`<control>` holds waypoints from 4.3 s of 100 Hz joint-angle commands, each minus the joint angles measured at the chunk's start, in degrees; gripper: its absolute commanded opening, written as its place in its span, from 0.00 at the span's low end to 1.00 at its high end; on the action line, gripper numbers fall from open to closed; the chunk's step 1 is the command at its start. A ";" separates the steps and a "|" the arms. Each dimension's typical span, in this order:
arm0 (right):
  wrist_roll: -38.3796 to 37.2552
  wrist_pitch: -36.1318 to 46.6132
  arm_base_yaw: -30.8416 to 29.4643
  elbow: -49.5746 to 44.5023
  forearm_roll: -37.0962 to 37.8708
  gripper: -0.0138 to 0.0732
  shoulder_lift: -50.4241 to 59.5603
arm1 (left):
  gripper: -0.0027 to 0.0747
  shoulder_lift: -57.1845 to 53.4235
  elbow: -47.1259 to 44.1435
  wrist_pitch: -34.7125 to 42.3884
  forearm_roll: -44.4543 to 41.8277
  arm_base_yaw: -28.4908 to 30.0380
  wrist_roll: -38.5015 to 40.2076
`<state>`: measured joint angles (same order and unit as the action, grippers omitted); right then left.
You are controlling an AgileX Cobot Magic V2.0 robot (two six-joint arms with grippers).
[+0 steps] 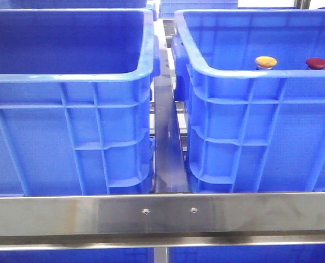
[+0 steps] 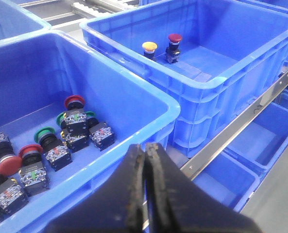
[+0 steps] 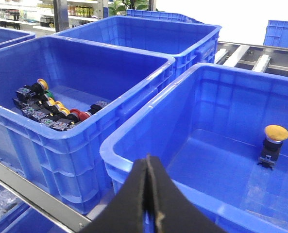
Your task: Pick red and yellow buttons and place in box
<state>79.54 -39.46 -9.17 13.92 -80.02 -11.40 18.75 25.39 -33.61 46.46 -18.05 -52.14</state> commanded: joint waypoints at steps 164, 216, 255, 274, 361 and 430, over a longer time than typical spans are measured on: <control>0.47 0.79 0.13 1.39 -3.50 0.09 -0.40 | 0.01 -20.87 -28.44 33.61 -44.02 22.87 49.97; 0.47 0.79 0.13 1.39 -3.50 0.09 -0.40 | 0.01 -20.87 -28.44 33.99 -45.57 22.87 50.07; 0.47 0.79 0.13 1.39 -3.50 0.09 -0.40 | 0.01 -20.87 -28.44 33.99 -45.57 22.87 50.07; 0.47 0.79 0.13 1.39 -3.50 0.09 -0.40 | 0.01 -20.87 -28.44 33.99 -45.57 22.87 50.07; -49.59 26.33 2.05 0.60 51.45 0.09 2.76 | 0.01 -20.87 -28.44 33.99 -45.57 22.87 50.07; -84.62 46.25 8.69 -14.70 84.72 0.09 13.39 | 0.01 -20.87 -28.44 33.99 -45.57 22.87 50.07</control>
<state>-7.01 3.99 -1.65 -1.36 5.84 0.58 -0.35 -0.07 -4.11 0.93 4.72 -2.68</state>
